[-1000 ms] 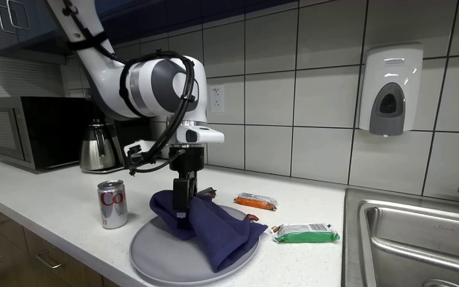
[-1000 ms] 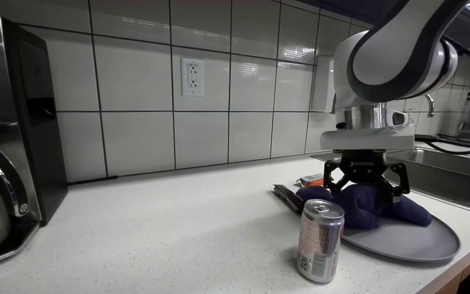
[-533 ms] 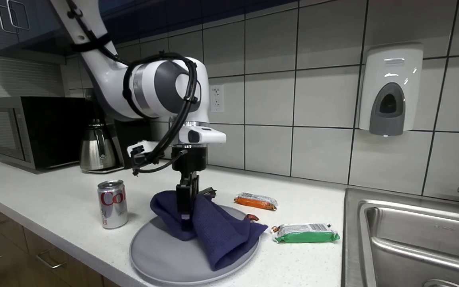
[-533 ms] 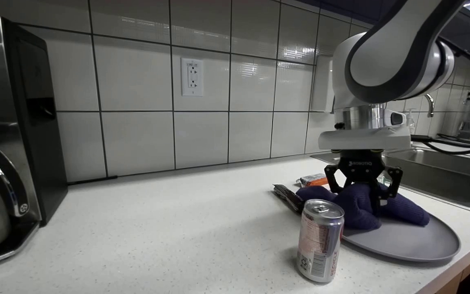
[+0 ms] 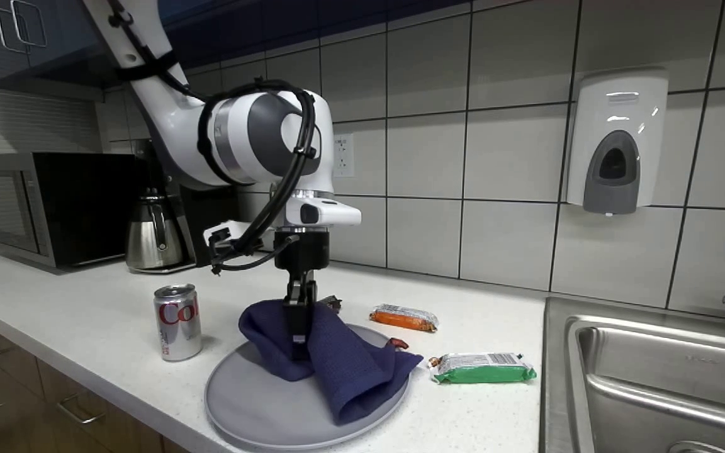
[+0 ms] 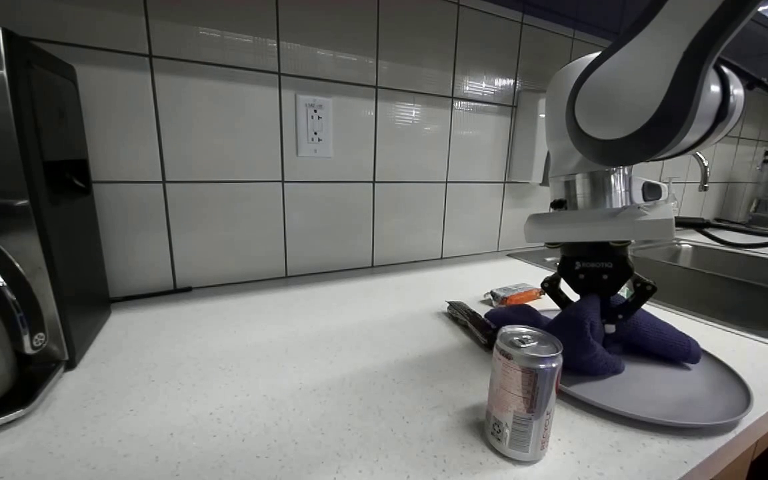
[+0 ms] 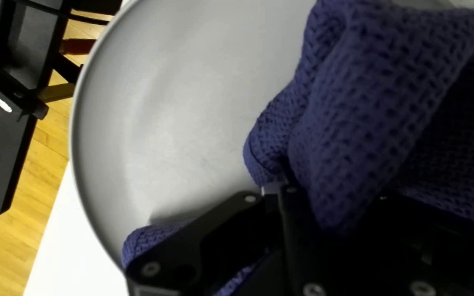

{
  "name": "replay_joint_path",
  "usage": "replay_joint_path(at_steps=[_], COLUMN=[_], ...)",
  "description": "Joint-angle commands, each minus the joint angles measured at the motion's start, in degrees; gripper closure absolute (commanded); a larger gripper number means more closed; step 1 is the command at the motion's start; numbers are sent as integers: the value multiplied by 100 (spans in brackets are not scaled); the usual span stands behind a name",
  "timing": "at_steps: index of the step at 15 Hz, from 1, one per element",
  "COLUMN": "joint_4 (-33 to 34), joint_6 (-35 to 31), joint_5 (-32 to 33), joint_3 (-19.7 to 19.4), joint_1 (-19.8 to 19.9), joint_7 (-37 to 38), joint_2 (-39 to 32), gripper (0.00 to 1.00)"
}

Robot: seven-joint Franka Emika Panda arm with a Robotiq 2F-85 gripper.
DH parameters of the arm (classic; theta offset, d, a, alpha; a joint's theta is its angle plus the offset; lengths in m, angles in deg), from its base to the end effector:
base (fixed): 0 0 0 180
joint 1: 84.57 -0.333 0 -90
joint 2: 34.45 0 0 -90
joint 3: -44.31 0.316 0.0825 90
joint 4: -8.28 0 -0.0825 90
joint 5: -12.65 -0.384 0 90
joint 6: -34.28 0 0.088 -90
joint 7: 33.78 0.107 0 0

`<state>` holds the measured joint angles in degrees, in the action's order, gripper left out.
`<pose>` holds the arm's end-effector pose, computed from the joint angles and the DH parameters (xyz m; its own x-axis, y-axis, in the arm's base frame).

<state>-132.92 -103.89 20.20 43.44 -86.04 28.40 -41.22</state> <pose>0.4613 0.0039 0.2349 0.5646 -0.8252 -0.0179 -0.8088 -0.5575 0.1871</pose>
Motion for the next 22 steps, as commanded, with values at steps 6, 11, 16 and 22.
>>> replay_joint_path(at_steps=[6,11,16,22], joint_4=[171,335,557,960], joint_6=[782,978,1082,1038], joint_5=[118,104,120,137], joint_3=[34,116,225,420], joint_1=[-53,-27,-20,-69], joint_7=[-22,-64,-94,-59], joint_2=[689,942,1161,1118], gripper=[99,99,99,99])
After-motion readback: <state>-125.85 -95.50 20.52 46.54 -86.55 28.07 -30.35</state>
